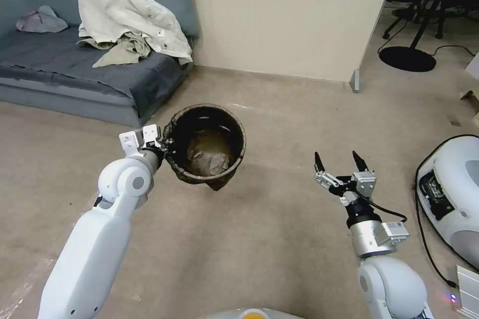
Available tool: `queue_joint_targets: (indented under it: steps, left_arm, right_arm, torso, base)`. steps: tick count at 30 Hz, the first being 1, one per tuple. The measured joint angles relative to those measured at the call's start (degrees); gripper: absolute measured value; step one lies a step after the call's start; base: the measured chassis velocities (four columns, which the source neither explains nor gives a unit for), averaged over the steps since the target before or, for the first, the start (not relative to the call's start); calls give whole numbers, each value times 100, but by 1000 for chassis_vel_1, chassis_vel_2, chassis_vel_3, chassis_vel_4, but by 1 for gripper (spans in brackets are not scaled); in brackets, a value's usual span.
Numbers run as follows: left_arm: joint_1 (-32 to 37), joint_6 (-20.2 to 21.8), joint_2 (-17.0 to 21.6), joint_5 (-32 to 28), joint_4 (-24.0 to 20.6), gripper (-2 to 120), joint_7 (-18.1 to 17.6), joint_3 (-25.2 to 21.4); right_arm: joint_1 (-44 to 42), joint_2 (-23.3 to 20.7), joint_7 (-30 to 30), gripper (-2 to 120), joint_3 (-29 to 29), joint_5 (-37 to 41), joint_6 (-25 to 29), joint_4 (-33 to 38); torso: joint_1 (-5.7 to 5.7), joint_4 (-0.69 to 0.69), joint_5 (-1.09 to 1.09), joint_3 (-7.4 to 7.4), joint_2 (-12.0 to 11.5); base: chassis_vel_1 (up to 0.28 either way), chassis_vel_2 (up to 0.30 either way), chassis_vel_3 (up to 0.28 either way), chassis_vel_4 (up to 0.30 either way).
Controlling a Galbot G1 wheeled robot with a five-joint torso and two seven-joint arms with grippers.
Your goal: Pick up the trash can from the floor.
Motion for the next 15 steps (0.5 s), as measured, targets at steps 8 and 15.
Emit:
queue_joint_targets:
  steps: [8, 15]
  left_arm:
    - [150, -2, 21, -94, -75, 1, 4, -80]
    - [235, -2, 41, -113, -133, 1, 29, -130]
  right_arm:
    - [-9, -2, -4, 100, -10, -2, -7, 1]
    - [-21, 10, -9, 100, -19, -7, -7, 6]
  torso:
    - [0, 0, 0, 0, 0]
    - [0, 0, 0, 0, 0]
  base:
    - [0, 0, 0, 0]
    - [0, 0, 0, 0]
